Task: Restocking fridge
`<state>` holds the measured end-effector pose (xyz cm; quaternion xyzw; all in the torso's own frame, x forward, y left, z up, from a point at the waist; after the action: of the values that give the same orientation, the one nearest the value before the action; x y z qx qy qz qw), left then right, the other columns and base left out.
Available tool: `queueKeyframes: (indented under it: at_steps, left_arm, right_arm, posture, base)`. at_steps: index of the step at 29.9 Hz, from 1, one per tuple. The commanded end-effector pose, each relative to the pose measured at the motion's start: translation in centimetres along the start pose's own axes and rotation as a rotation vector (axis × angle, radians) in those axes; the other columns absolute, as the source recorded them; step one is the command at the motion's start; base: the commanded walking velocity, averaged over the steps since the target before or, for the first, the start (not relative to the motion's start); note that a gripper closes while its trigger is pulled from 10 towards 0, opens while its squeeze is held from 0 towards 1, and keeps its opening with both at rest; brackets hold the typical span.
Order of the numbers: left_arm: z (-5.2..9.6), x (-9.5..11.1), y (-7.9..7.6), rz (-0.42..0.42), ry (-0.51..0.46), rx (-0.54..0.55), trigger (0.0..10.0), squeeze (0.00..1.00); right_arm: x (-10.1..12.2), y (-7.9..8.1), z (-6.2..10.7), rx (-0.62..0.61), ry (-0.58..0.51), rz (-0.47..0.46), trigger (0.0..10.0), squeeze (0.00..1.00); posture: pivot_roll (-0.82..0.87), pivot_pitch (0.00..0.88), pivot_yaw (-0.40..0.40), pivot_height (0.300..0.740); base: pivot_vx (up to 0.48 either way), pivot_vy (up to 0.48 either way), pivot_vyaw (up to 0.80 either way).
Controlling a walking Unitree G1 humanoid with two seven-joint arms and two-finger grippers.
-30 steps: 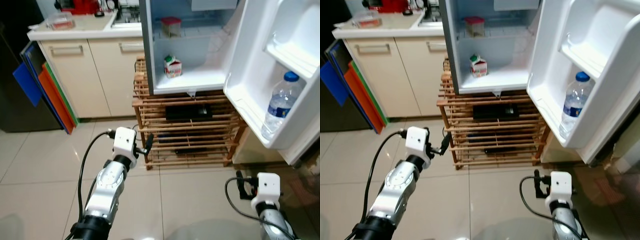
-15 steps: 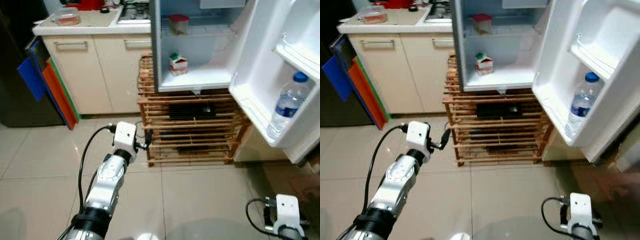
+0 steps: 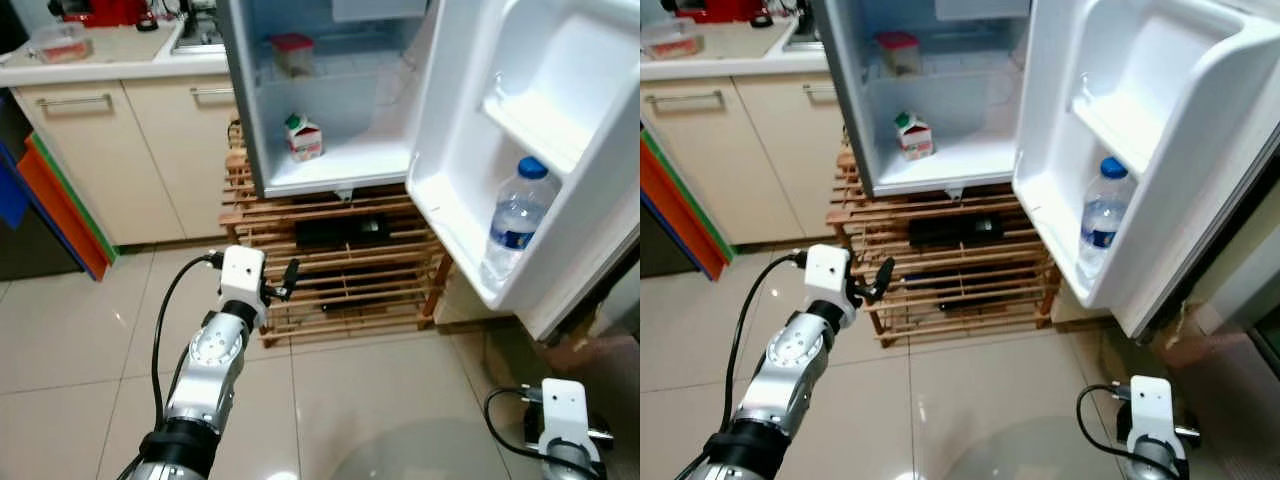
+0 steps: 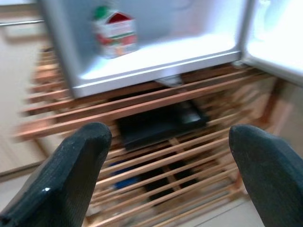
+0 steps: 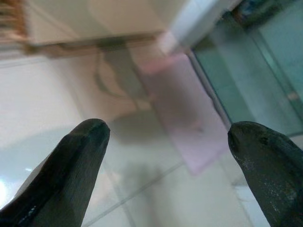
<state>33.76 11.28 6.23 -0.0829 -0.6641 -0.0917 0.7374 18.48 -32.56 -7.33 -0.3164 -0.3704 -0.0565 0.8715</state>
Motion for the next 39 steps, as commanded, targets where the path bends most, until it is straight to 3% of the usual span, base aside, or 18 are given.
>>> queueKeyframes:
  at_steps: [1,6,10,12,15,16,20,24,28,33,34,35,39]
  left_arm:
    - [0.0,0.0,-0.2,-0.01,0.0,-0.009,10.0,0.0]
    - [0.3,-0.8,0.3,-0.03,0.035,0.005,10.0,0.0]
    - [0.9,-3.7,1.3,-0.079,0.148,0.03,10.0,0.0]
    - [1.5,-5.6,2.0,-0.103,0.225,0.055,10.0,0.0]
    - [2.0,-6.7,2.3,-0.106,0.26,0.059,10.0,0.0]
    - [2.2,-7.5,2.4,-0.112,0.288,0.065,10.0,0.0]
    - [2.9,-8.8,2.5,-0.134,0.329,0.078,10.0,0.0]
    - [3.6,-9.3,1.7,-0.207,0.314,0.039,10.0,0.0]
    - [5.3,-12.1,2.4,-0.218,0.434,0.068,10.0,0.0]
    - [6.7,-14.0,2.7,-0.259,0.53,0.056,10.0,0.0]
    - [6.7,-14.0,2.7,-0.259,0.53,0.056,10.0,0.0]
    - [7.1,-14.3,2.4,-0.29,0.533,0.028,10.0,0.0]
    - [7.8,-15.2,1.9,-0.268,0.556,0.03,10.0,0.0]
  right_arm:
    - [-0.7,-0.9,0.0,-0.049,0.038,0.005,10.0,0.0]
    - [-1.4,-2.1,0.0,-0.111,0.075,0.023,10.0,0.0]
    - [-0.8,-3.5,-0.4,-0.176,0.069,-0.023,10.0,0.0]
    - [-1.0,-7.3,-0.4,-0.248,0.01,-0.041,10.0,0.0]
    - [-0.4,-10.6,-0.3,-0.32,-0.056,-0.061,10.0,0.0]
    - [0.8,-12.5,-0.4,-0.374,-0.111,-0.082,10.0,0.0]
    - [3.6,-14.2,-0.4,-0.419,-0.234,-0.103,10.0,0.0]
    - [5.7,-13.3,-0.3,-0.396,-0.331,-0.126,10.0,0.0]
    - [9.7,-10.0,1.0,-0.323,-0.52,-0.189,10.0,0.0]
    - [14.0,-7.2,2.2,-0.21,-0.653,-0.287,10.0,0.0]
    - [14.0,-7.2,2.2,-0.21,-0.653,-0.287,10.0,0.0]
    - [15.5,-6.2,3.0,-0.164,-0.691,-0.333,10.0,0.0]
    - [17.2,-4.7,4.2,-0.084,-0.739,-0.372,10.0,0.0]
  posture:
    - [0.03,0.016,0.025,0.732]
    - [0.03,0.016,0.02,0.732]
    - [0.03,0.016,0.014,0.732]
    - [0.03,0.016,0.011,0.732]
    - [0.03,0.018,0.011,0.732]
    - [0.03,0.016,0.011,0.732]
    - [0.02,0.017,0.015,0.732]
    - [0.02,0.022,0.018,0.732]
    - [0.02,0.03,0.018,0.732]
    - [0.02,0.036,0.015,0.732]
    - [0.02,0.036,0.015,0.732]
    - [0.01,0.037,0.011,0.732]
    - [0.01,0.04,0.008,0.732]
  base:
    - [0.0,0.0,0.0]
    - [0.0,0.0,0.0]
    - [0.0,0.0,0.0]
    - [0.0,0.0,0.0]
    - [0.0,0.0,0.0]
    - [0.0,0.0,0.0]
    - [0.0,0.0,0.0]
    - [0.0,0.0,0.0]
    - [0.0,0.0,0.0]
    - [0.0,0.0,0.0]
    - [0.0,0.0,0.0]
    - [0.0,0.0,0.0]
    - [0.0,0.0,0.0]
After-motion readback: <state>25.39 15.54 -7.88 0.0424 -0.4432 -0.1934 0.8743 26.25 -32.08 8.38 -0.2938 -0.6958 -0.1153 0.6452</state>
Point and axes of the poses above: a point about 5 cm out from each wrist's last joint towards the gripper, its own z axis pointing back from the gripper into the wrist, its own x axis along the axis of the wrist's last joint, y = z × x, the point moved 4 cm from there along -z, pointing out of the wrist towards the gripper
